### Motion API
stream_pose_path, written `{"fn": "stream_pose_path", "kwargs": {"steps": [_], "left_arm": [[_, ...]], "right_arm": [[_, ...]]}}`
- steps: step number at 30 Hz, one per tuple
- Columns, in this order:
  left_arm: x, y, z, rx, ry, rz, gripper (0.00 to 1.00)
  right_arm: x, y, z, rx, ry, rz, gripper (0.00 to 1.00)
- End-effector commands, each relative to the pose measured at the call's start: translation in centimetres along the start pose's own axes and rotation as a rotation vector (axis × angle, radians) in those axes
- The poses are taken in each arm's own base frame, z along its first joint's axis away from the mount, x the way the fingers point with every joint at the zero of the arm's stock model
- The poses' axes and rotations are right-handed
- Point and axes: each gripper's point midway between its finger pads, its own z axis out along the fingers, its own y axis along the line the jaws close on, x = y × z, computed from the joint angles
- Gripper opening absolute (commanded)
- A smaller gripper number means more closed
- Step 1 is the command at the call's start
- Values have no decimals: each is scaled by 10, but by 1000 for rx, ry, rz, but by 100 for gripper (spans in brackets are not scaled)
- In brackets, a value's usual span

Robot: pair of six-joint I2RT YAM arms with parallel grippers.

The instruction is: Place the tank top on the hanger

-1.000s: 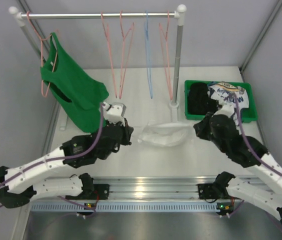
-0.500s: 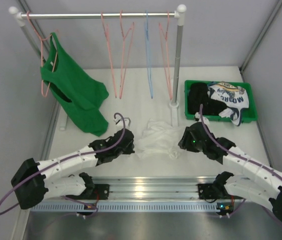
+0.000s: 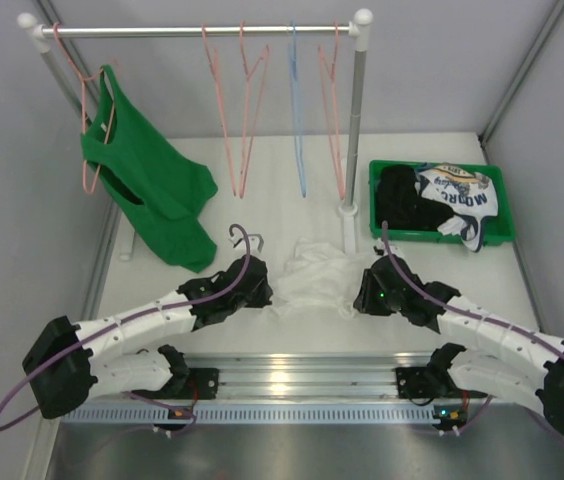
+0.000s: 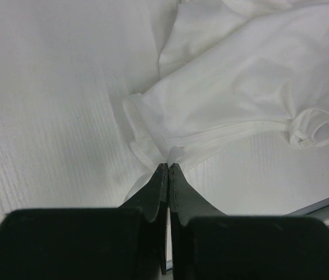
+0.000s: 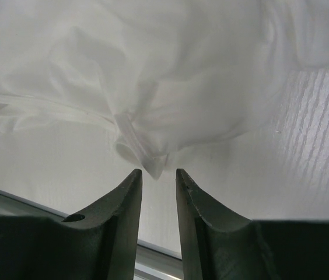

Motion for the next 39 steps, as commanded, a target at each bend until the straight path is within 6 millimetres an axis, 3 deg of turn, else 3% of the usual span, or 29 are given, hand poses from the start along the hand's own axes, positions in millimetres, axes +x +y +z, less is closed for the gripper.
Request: {"fn": "stream_pose_path", "kwargs": {"steps": [1,14,19,23,32,34,39], "left_arm": [[-19,-17,-6,61,-53,-22,0],[-10,-10,-5,50,-37,-23,0],[-12,-9,-12,50,-35,-18,0],[-18,0,-24,8,-49,2,0],[-68,8,-68,-71,-171,27,0],[-77,9,-73,-80,-188,33,0],[-105,8,-84,-102,-227,22,0]], "right_arm": [[0,9,4,-42,-17,-22,30],[0,12,20,-34,-26,-14,33],[-5,11,12,13,-25,-28,9],[-26,18,-16,15,-78,-38,0],[-106,29,-134,30,-329,-56,0],[-118,22,-145,86,-363,-84,0],[-159,30,-170,131,-448,-107,0]]}}
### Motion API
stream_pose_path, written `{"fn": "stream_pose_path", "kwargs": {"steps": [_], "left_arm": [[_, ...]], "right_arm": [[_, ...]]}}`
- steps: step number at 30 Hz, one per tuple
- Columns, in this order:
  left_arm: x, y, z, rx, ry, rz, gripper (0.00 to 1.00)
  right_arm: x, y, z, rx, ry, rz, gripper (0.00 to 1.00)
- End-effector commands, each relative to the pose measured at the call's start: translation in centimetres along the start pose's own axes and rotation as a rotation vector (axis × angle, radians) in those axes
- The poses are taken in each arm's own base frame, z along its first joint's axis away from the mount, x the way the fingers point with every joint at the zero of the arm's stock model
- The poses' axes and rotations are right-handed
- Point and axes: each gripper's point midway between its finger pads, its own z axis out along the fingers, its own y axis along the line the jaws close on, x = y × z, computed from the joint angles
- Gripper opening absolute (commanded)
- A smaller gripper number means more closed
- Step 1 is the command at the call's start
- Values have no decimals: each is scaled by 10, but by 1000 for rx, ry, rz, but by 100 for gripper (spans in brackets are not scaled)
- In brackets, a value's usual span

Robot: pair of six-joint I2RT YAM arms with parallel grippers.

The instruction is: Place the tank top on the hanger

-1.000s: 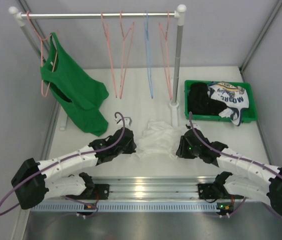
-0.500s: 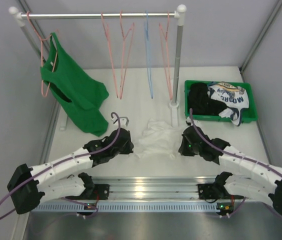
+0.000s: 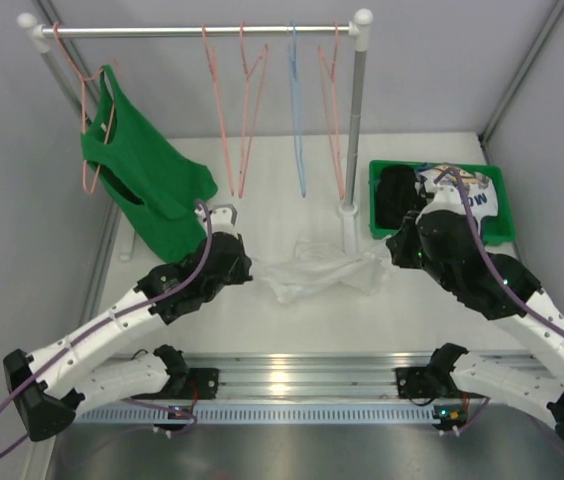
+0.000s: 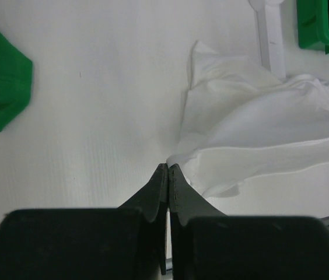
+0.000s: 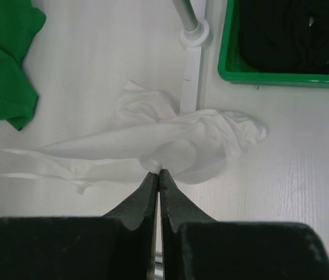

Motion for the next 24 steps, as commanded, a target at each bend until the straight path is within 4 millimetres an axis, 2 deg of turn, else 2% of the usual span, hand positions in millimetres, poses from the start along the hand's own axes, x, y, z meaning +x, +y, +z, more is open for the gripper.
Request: {"fn": "stream_pose_path", "kwargs": {"steps": [1,2,4,5,8,10,13,14,15,16,17,18,19,20,21,22,23,24], "left_arm": [[-27,5,-8,-34,-45,25,0],[-39,0,-12,-23,-67,17,0],[-51,-2,-15,-18,-79,23,0],[-64,-8,-21,-2,-104,15,0],[-82,-16,-29,15,-130,25,0],[-84,-20,-29,25,-122,37,0],[-71,-21,-22,35,-82,41,0],[-60,-18,-16,31,-60,44,0],[-53,-17,-13,35,-46,37,0],[-35,-14,-6,42,-3,33,0],[-27,-15,-3,60,14,29,0],[-18,-15,-1,69,35,25,0],[2,-7,7,55,78,19,0],[15,-7,10,71,113,19,0],[23,-8,15,80,122,3,0],[45,3,23,57,169,9,0],[55,5,28,54,189,6,0],[63,6,35,50,198,-8,0]], "right_arm": [[-28,-17,-2,104,-42,-87,0],[-40,-11,-2,91,-52,-81,0],[-55,-11,-1,89,-68,-87,0],[-69,-5,-4,76,-91,-81,0],[-88,3,-9,61,-114,-81,0],[-86,8,-10,32,-102,-70,0],[-59,4,1,18,-51,-46,0],[-33,-5,10,26,-5,-46,0],[-23,-5,15,13,1,-29,0],[-7,-3,19,-15,37,2,0],[25,-15,27,-4,92,9,0],[41,-17,31,-10,119,43,0],[53,-16,36,-35,132,65,0],[84,-30,43,-8,182,73,0],[96,-32,46,-9,198,97,0],[105,-32,50,-20,210,113,0],[125,-42,57,2,241,117,0],[132,-44,60,8,249,129,0]]}}
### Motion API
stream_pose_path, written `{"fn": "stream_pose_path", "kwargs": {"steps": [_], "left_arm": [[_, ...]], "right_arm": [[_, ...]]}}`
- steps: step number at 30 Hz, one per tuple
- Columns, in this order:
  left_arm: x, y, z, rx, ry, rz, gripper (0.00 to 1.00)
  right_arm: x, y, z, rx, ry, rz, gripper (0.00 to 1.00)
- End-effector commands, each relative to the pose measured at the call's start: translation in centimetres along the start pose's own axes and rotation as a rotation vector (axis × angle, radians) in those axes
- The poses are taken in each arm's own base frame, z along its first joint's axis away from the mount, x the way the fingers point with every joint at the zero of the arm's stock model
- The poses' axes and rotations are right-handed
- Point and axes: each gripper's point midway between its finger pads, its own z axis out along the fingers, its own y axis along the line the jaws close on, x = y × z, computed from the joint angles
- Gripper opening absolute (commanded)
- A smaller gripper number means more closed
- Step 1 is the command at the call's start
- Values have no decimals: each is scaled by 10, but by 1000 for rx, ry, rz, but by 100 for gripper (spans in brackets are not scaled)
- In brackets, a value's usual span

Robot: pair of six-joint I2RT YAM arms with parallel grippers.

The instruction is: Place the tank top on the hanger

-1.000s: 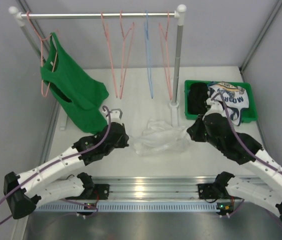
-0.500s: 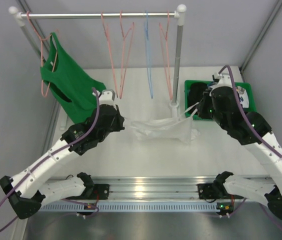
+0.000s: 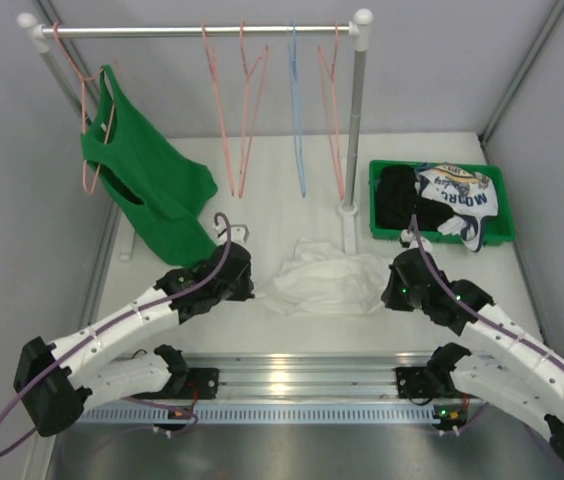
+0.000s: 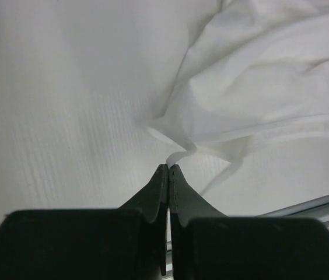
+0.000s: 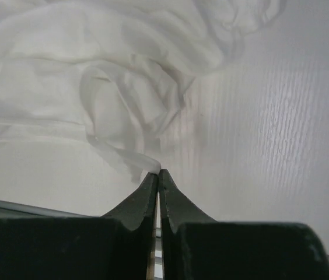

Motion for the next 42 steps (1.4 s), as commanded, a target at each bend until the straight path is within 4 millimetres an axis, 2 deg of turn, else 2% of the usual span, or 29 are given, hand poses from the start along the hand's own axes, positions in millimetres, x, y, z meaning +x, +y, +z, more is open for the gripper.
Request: {"fn": "stream_pose_path", "kwargs": {"steps": [1,4,7,13,16,17,22,29,36,42], "left_arm": [[28,-4,25,45,50,-59,0],[50,1,40,40,94,-80,0],[64,2,47,53,122,-93,1],[82,7,46,46,179,-107,4],[86,11,43,46,175,-127,6],[85,12,41,47,168,-133,7],[85,20,33,25,154,-145,18],[76,22,20,28,115,-167,38],[55,21,3,27,59,-173,41],[47,18,-8,42,49,-170,41]], "right_arm": [[1,15,13,-86,-31,107,0],[16,8,31,-52,8,111,0],[32,1,43,-27,47,115,0],[46,-10,45,-11,54,149,0],[52,-15,43,-3,54,176,3],[51,-14,41,-15,42,182,7],[53,-15,34,-32,34,210,12],[51,-12,26,-58,27,214,35],[36,-7,17,-66,-1,198,45],[22,-1,8,-85,-37,190,48]]}}
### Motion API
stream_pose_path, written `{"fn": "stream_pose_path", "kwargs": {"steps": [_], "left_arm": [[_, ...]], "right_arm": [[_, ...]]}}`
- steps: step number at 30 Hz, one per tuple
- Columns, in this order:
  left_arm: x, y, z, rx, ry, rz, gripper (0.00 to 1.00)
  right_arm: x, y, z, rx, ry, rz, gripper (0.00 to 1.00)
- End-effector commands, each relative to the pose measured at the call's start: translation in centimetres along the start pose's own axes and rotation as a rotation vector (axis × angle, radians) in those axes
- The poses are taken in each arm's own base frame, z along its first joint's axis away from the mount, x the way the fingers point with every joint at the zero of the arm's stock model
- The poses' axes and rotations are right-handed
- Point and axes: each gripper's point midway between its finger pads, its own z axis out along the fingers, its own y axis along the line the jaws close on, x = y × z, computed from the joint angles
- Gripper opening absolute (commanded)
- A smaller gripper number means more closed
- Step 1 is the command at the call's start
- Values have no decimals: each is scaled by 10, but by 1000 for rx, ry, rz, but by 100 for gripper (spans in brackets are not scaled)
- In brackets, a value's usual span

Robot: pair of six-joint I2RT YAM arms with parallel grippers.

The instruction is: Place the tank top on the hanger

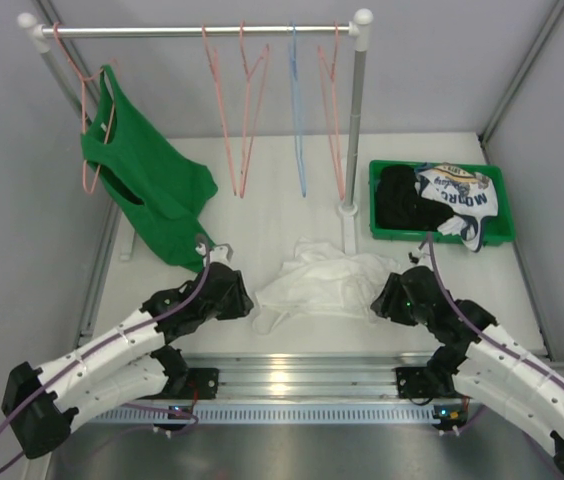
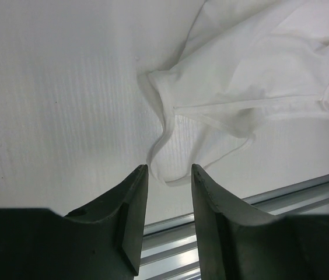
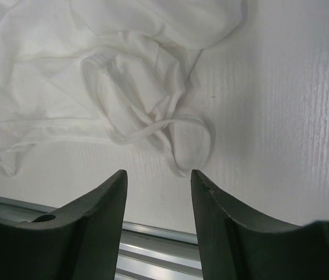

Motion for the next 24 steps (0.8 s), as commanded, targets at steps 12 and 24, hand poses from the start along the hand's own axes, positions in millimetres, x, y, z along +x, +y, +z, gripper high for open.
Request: {"fn": "stream_pose_path", "kwargs": {"steps": [12,24], "left_arm": [[-51,-24,-69,90,-133,-12,42],[-175,-82,-190,279,-548,-13,44]], "right_arm": [[-69,39,-52,-72,-181,-59,53],[-90,45,-70,-59,-236,-120,57]]}}
